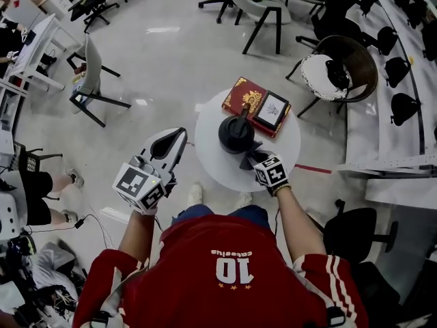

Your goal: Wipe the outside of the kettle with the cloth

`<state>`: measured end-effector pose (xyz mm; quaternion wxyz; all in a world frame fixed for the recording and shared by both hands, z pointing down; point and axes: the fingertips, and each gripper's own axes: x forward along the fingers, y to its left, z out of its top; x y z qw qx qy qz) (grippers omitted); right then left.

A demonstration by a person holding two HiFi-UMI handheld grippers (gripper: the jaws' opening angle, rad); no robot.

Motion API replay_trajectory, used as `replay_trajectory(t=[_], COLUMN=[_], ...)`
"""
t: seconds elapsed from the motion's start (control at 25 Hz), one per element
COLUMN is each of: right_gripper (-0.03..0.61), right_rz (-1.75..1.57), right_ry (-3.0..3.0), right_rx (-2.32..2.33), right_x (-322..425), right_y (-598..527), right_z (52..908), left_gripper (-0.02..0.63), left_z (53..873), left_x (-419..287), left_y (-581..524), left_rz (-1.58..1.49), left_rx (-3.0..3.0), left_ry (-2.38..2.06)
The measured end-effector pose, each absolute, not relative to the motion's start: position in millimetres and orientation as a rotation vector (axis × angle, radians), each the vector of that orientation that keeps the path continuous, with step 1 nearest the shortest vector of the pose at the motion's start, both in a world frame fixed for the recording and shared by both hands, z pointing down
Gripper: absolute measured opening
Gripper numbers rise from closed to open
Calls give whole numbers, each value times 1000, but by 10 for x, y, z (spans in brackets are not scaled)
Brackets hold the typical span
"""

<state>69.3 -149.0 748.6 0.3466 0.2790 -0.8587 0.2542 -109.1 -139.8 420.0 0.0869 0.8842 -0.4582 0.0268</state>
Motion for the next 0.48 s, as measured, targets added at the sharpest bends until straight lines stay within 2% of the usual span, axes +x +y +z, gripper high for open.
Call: replay_trajectory(t=[0.48], right_gripper=[49], right_rz=[731], right_ry=[-2151], right_rx=[809], right_x=[205], right_y=[-1216], right_z=[7574], left_gripper=[6], left_z=[4266], left_x=[-1539], left_y=[-1524], left_rz=[9], left_rx=[2673], left_ry=[-1206])
